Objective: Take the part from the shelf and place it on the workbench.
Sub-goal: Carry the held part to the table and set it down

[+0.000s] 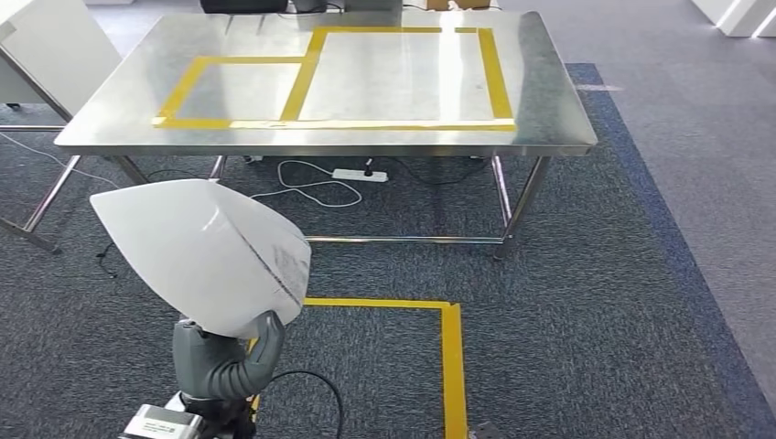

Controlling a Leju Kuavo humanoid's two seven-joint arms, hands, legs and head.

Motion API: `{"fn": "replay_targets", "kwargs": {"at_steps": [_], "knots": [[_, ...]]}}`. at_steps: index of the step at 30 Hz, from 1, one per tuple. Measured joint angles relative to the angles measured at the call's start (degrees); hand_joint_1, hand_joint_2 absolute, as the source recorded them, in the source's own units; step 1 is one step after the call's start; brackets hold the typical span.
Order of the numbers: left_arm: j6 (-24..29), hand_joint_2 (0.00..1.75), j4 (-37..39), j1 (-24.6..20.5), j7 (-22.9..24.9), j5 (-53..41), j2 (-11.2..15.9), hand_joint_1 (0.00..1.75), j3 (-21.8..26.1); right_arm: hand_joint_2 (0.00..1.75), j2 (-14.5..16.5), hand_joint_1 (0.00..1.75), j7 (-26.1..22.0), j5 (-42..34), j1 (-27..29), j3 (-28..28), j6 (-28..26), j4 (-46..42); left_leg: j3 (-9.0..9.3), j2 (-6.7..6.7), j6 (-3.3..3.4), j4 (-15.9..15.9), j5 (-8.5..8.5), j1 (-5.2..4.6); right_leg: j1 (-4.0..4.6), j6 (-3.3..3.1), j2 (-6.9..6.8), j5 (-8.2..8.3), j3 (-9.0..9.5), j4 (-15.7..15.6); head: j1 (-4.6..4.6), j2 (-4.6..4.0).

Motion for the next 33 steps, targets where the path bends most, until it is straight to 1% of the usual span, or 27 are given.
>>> {"fn": "replay_targets", "kwargs": {"at_steps": [2,3,4,5,6,7,8,9,11,13,14,15,17,18,19,20,21,22,23,24,26,27,28,29,30,32,33], "knots": [[0.01,1.75,0.02,0.06,0.0,-0.01,0.09,1.75,-0.02,0.0,0.0,0.0,0.0,0.0,0.02,-0.02,0.05,0.0,-3.79,0.16,-0.42,7.48,-2.92,0.18,0.02,-0.34,-0.29,-0.32,0.33,0.01,-0.11,0.0],[0.02,1.75,0.03,0.12,0.0,-0.01,0.14,1.75,-0.03,0.0,0.0,0.0,-0.01,0.0,0.05,-0.02,0.1,0.0,-5.13,0.17,-0.51,9.77,-3.25,0.24,0.03,-0.38,-0.38,-0.49,0.52,0.01,-0.12,0.0],[0.02,1.75,0.03,0.16,0.0,-0.01,0.17,1.75,-0.03,0.0,0.0,0.0,-0.02,0.0,0.06,-0.03,0.14,0.0,-5.55,0.19,-0.51,10.03,-2.42,0.29,0.03,-0.36,-0.44,-0.69,0.77,0.01,-0.12,0.0],[0.02,1.75,0.04,0.19,0.0,-0.02,0.19,1.75,-0.03,0.0,0.0,0.0,-0.04,0.0,0.06,-0.03,0.17,0.0,-4.88,0.23,-0.43,8.05,-0.53,0.33,0.03,-0.3,-0.45,-0.9,1.11,0.01,-0.13,0.0],[0.02,1.75,0.04,0.2,0.0,-0.03,0.2,1.75,-0.03,0.0,0.01,0.0,-0.08,0.0,0.05,-0.03,0.19,0.0,-3.41,0.33,-0.27,4.46,1.93,0.35,0.03,-0.2,-0.45,-1.17,1.52,0.01,-0.13,0.0],[0.02,1.75,0.05,0.18,0.0,-0.04,0.21,1.75,-0.03,0.0,0.01,0.0,-0.11,0.0,0.04,-0.03,0.19,0.0,-1.77,0.48,-0.09,0.82,3.68,0.27,0.1,0.01,-0.44,-1.46,1.71,0.01,-0.12,0.0],[0.02,1.75,0.05,0.14,-0.01,-0.05,0.21,1.75,-0.05,0.0,0.01,0.0,-0.16,0.0,0.02,-0.03,0.19,0.0,-0.38,0.62,0.13,-2.31,4.6,0.17,0.2,0.31,-0.43,-1.75,1.88,0.04,-0.15,0.0],[0.03,1.75,0.06,0.12,-0.01,-0.07,0.21,1.75,-0.1,0.0,0.01,0.0,-0.21,0.0,0.0,-0.03,0.19,0.0,0.42,0.71,0.34,-4.18,4.76,0.05,0.3,0.65,-0.47,-1.99,1.91,0.01,-0.09,0.0],[0.04,1.75,0.06,0.12,-0.02,-0.08,0.22,1.75,-0.19,0.0,0.01,0.0,-0.25,0.0,-0.08,-0.03,0.19,0.0,0.81,0.65,0.9,-5.19,4.0,-0.11,0.38,1.4,-0.69,-2.33,1.92,-0.27,0.01,0.0],[0.04,1.75,0.05,0.15,-0.02,-0.08,0.19,1.75,-0.25,0.0,0.01,0.0,-0.26,0.0,-0.14,-0.03,0.21,0.0,1.26,0.51,1.54,-5.55,3.83,0.08,0.27,2.03,-0.84,-2.95,2.0,0.01,0.21,0.0],[0.04,1.75,0.05,0.1,-0.03,-0.08,0.14,1.75,-0.28,0.0,0.0,0.0,-0.28,0.0,-0.2,-0.03,0.22,0.0,1.57,0.48,1.84,-5.79,3.77,0.21,0.25,2.26,-0.75,-3.87,1.41,1.56,0.39,0.0],[0.04,1.75,0.05,0.07,-0.03,-0.08,0.1,1.75,-0.3,0.0,0.0,0.0,-0.31,0.0,-0.23,-0.03,0.25,0.0,1.85,0.48,2.12,-5.95,3.68,0.28,0.22,2.42,-0.61,-5.28,-0.05,4.43,0.57,0.0],[0.04,1.75,0.06,0.04,-0.07,-0.05,0.08,1.75,-0.32,0.0,0.0,0.0,-0.32,0.0,-0.15,-0.03,0.36,0.0,2.12,0.47,2.59,-5.94,3.32,0.14,0.25,2.59,-0.37,-8.37,-4.86,12.47,0.81,0.0],[0.04,1.75,0.06,0.08,-0.08,-0.02,0.08,1.75,-0.32,0.0,0.0,0.0,-0.32,0.0,-0.04,-0.03,0.44,0.0,2.31,0.4,2.73,-5.93,3.09,0.06,0.25,2.63,-0.33,-8.88,-7.01,15.44,0.81,0.0],[0.05,1.75,0.06,0.1,-0.09,0.01,0.08,1.75,-0.32,0.0,0.0,0.0,-0.31,0.01,0.07,-0.03,0.51,0.0,2.59,0.28,2.8,-5.92,2.82,0.0,0.27,2.61,-0.32,-8.17,-8.25,16.45,0.84,0.0],[0.06,1.75,0.06,0.11,-0.1,0.03,0.08,1.75,-0.32,0.0,0.0,0.0,-0.31,0.01,0.14,-0.03,0.55,0.0,3.01,0.16,2.79,-5.91,2.49,-0.04,0.27,2.53,-0.31,-6.28,-8.37,15.2,0.85,0.0],[0.08,1.75,0.06,0.12,-0.11,0.03,0.08,1.75,-0.32,0.0,0.0,0.0,-0.31,0.02,0.15,-0.03,0.56,0.0,3.59,0.05,2.71,-5.91,2.08,-0.06,0.28,2.38,-0.3,-3.49,-7.38,11.81,0.86,0.0],[0.13,1.75,0.06,0.11,-0.14,0.03,0.08,1.75,-0.32,0.0,0.0,0.0,-0.31,0.02,0.14,-0.03,0.56,0.01,4.09,0.0,2.57,-5.91,1.63,-0.08,0.34,2.16,-0.26,-1.0,-5.89,7.9,0.87,0.0],[0.17,1.75,0.06,0.1,-0.18,0.05,0.09,1.75,-0.32,0.0,0.0,0.0,-0.31,0.01,0.11,-0.03,0.58,0.02,4.49,-0.06,2.32,-5.83,1.19,-0.18,0.42,1.91,-0.2,0.66,-4.33,4.37,0.83,0.0],[0.21,1.75,0.06,0.09,-0.21,0.08,0.1,1.75,-0.31,0.0,0.0,0.0,-0.31,0.01,0.06,-0.03,0.66,0.02,4.73,-0.08,2.05,-5.83,0.85,-0.24,0.52,1.66,-0.15,1.47,-3.2,2.06,0.79,0.0],[0.26,1.75,0.06,0.07,-0.33,0.16,0.11,1.75,-0.3,0.0,-0.01,0.0,-0.3,0.01,0.02,-0.04,0.81,0.03,4.98,-0.14,1.51,-5.98,0.49,-0.32,0.72,1.17,-0.09,1.12,-2.4,0.93,0.67,0.0],[0.29,1.75,0.04,0.07,-0.42,0.2,0.12,1.75,-0.3,0.0,-0.01,0.0,-0.28,0.04,0.02,-0.05,0.87,0.02,5.15,-0.12,1.26,-6.12,0.29,-0.29,0.61,0.92,-0.1,1.05,-2.23,0.82,0.65,0.0],[0.33,1.75,0.02,0.04,-0.52,0.23,0.13,1.75,-0.29,0.0,-0.01,0.0,-0.26,0.06,0.04,-0.05,0.89,0.02,5.22,-0.05,0.95,-5.76,-0.05,-0.28,0.47,0.61,-0.12,0.93,-1.91,0.58,0.57,0.0],[0.38,1.75,-0.01,0.01,-0.63,0.28,0.15,1.75,-0.29,0.0,-0.01,0.0,-0.25,0.09,0.05,-0.05,0.89,0.02,4.79,0.03,0.62,-4.49,-0.74,-0.25,0.31,0.28,-0.16,0.79,-1.5,0.32,0.46,0.0],[0.44,1.75,-0.02,0.0,-0.72,0.37,0.18,1.75,-0.29,0.0,0.0,0.0,-0.23,0.11,0.02,-0.05,0.89,0.02,3.66,0.11,0.28,-1.94,-1.86,-0.18,0.13,-0.04,-0.21,0.58,-1.01,0.09,0.33,0.0],[0.55,1.75,-0.01,0.08,-0.8,0.51,0.31,1.75,-0.3,0.0,0.0,0.0,-0.21,0.11,0.0,-0.05,0.93,0.02,-0.5,0.19,-0.24,5.68,-4.46,0.11,0.1,-0.43,-0.31,-0.11,-0.17,0.0,0.15,0.0],[0.58,1.75,-0.01,0.17,-0.81,0.56,0.39,1.75,-0.3,0.0,0.0,0.0,-0.19,0.11,0.03,-0.05,1.01,0.02,-2.61,0.21,-0.43,8.88,-5.06,0.27,0.09,-0.47,-0.33,-0.52,0.29,0.0,0.16,0.0]]}}
